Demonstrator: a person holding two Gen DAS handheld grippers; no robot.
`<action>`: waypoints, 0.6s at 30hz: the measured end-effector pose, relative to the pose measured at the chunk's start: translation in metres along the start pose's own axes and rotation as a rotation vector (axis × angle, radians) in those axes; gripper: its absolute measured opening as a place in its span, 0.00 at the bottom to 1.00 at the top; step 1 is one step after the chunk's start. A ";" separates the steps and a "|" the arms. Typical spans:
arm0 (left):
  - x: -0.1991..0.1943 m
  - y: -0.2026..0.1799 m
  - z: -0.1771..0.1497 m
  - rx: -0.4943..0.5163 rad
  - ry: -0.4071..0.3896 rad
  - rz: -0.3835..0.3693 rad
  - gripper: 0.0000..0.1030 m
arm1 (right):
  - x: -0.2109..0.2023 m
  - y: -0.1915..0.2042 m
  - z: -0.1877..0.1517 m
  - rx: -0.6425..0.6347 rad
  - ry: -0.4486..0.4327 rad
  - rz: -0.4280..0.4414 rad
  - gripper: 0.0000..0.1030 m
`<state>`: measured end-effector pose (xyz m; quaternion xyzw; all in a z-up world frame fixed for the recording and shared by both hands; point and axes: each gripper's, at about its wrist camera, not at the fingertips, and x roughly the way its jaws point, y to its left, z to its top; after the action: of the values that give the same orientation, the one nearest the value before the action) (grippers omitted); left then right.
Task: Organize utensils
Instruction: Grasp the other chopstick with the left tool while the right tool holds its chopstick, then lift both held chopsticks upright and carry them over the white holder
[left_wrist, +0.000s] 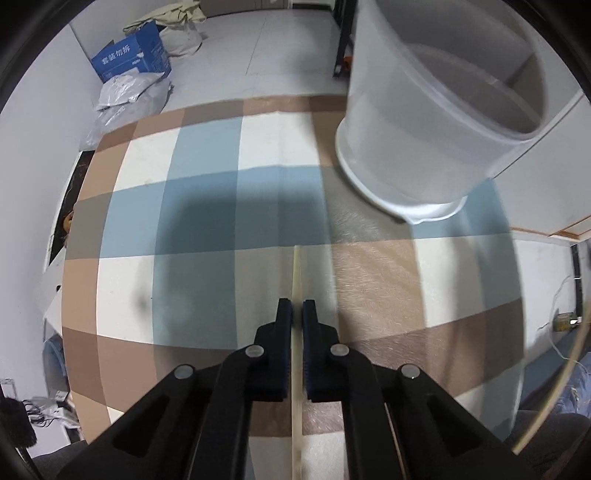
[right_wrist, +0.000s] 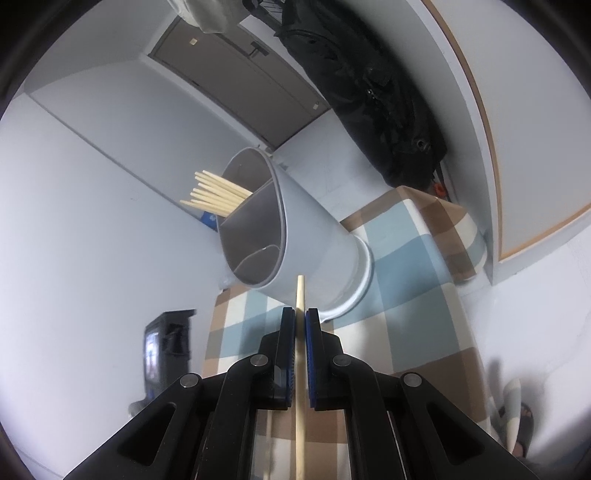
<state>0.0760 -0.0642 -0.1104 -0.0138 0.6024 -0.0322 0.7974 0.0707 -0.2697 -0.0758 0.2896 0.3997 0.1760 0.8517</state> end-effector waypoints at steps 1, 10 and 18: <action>-0.005 0.000 0.000 0.005 -0.024 -0.003 0.01 | 0.000 0.001 0.000 -0.007 -0.002 -0.005 0.05; -0.064 -0.005 -0.020 -0.018 -0.250 -0.081 0.01 | -0.007 0.025 -0.009 -0.133 -0.070 0.014 0.05; -0.092 0.013 -0.022 -0.026 -0.395 -0.172 0.01 | -0.021 0.056 -0.026 -0.316 -0.177 0.039 0.04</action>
<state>0.0303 -0.0442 -0.0287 -0.0814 0.4313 -0.0890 0.8941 0.0336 -0.2289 -0.0418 0.1744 0.2849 0.2270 0.9148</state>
